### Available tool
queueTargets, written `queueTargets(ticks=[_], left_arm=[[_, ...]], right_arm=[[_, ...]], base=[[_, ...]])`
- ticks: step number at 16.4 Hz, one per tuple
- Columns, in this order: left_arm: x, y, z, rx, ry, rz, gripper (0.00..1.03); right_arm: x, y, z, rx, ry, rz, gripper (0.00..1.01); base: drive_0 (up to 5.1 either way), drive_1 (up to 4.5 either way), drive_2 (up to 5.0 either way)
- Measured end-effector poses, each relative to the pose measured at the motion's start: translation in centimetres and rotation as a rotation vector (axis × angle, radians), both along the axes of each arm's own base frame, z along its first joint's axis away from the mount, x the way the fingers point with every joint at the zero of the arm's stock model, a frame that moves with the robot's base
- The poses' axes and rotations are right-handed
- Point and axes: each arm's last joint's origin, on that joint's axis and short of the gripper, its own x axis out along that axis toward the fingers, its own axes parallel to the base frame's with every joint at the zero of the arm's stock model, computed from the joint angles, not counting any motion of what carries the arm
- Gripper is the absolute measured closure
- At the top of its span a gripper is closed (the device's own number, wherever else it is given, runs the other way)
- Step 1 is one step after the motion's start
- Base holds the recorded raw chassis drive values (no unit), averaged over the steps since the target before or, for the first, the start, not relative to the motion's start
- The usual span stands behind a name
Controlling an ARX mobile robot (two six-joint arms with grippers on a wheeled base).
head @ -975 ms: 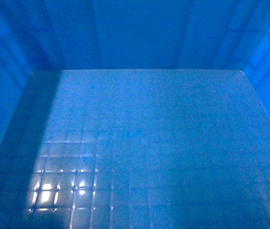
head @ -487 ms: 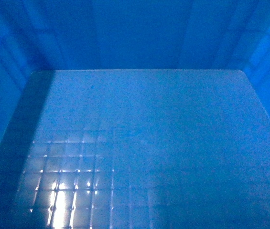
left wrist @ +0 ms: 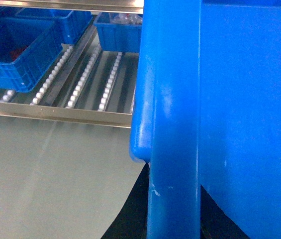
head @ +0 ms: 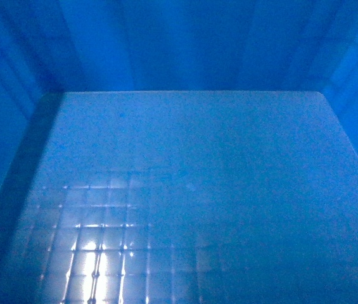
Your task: Place box next to blue box on left shelf
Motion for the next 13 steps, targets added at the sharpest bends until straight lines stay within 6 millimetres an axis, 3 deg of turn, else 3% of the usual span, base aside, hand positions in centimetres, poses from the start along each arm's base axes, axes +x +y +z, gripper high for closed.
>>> queueTargets(ticks=[13], left_arm=[[-0.01,0.00,0.00,0.000,0.000,0.000,0.95]], right_arm=[[-0.01,-0.01,-0.01,-0.002,0.001,-0.002,0.89]], base=[[-5.0,2.51,2.5]])
